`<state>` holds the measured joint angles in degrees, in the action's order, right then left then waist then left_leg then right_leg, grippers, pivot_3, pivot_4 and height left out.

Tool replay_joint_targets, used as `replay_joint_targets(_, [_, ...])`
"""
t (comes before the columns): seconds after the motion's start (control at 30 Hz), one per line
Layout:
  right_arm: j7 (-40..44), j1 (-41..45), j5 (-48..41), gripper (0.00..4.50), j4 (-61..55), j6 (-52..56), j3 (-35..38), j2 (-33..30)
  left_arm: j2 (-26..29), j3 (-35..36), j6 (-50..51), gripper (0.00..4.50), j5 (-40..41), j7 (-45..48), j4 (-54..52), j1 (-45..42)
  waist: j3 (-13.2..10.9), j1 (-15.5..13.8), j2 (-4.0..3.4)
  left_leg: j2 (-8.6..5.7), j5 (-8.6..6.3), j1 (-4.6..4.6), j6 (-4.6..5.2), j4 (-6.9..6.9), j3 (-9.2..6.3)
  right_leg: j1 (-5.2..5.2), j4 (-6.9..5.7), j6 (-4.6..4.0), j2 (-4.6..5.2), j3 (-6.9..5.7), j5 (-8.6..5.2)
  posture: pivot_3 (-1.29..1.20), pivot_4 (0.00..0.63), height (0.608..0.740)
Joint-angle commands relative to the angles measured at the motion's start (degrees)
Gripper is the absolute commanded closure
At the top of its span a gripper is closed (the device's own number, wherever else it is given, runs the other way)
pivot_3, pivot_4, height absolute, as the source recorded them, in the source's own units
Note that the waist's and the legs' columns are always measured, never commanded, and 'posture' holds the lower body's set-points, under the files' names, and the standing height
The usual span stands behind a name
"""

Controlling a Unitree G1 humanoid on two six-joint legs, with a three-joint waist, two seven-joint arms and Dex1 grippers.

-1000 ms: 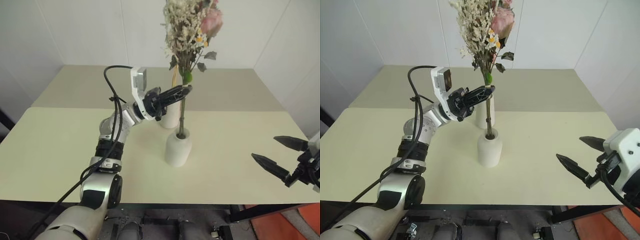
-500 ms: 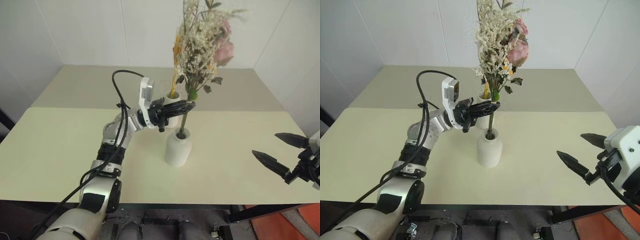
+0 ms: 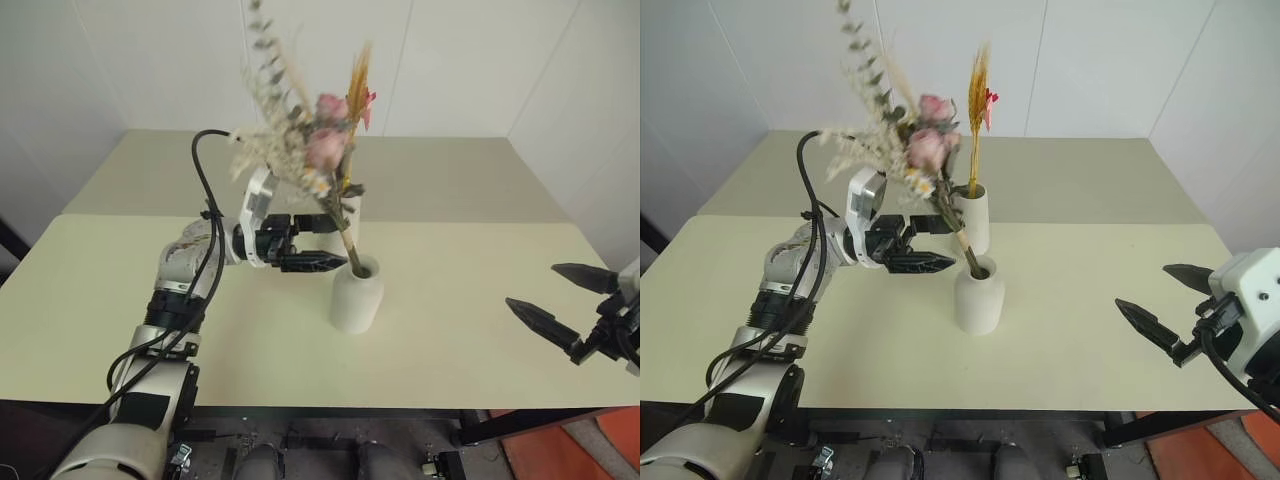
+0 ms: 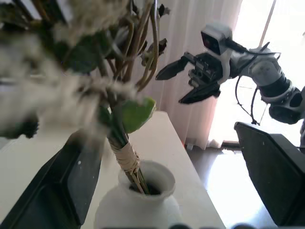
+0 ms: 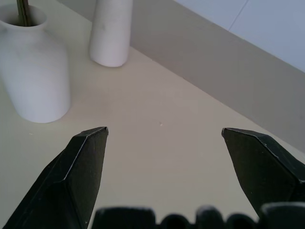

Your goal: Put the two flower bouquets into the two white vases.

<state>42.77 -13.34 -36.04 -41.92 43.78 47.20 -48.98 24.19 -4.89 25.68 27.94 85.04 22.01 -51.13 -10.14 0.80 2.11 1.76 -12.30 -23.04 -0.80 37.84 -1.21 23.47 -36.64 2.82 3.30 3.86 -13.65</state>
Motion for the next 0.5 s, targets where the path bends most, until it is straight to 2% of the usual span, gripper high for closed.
replay_joint_targets(0.03, [-0.58, 1.46, 0.77, 0.00, 0.17, -2.06, -0.37, -1.28, 1.94, -1.83, -3.77, 0.01, -4.25, -0.27, -0.24, -0.96, 0.00, -0.09, 0.00, 0.01, 0.00, 0.00, 0.00, 0.00, 0.00, 0.00, 0.00, 0.00, 0.00, 0.00, 0.00, 0.00, 0.150, 0.740])
replay_joint_targets(0.2, [-0.46, 3.04, 1.89, 0.00, 1.93, -2.67, -2.27, -2.06, 4.12, -1.97, -6.37, 0.01, -7.02, -1.06, -1.31, -1.96, 0.00, -0.05, 0.00, 0.02, 0.00, -0.05, 0.01, 0.00, 0.00, 0.04, 0.01, -0.01, 0.00, -0.01, 0.00, 0.00, 0.150, 0.740])
replay_joint_targets(0.43, [-0.29, 4.67, 2.69, 0.00, 3.77, -3.54, -3.47, -2.86, 5.66, 0.45, -4.13, 0.01, -3.51, -0.94, -8.84, -0.04, 0.00, -0.03, 0.00, 0.03, 0.00, -0.10, 0.01, 0.00, 0.00, 0.09, 0.00, -0.01, 0.00, -0.01, 0.00, 0.00, 0.150, 0.740])
replay_joint_targets(0.5, [-0.02, 4.54, 2.83, 0.00, 4.30, -3.85, -3.49, -2.84, 5.27, 1.94, -1.24, 0.01, 0.22, -0.45, -11.43, -0.46, 0.00, 0.04, 0.00, 0.04, 0.00, -0.11, 0.01, 0.00, 0.00, 0.10, -0.01, -0.01, 0.00, -0.01, 0.00, 0.00, 0.150, 0.740])
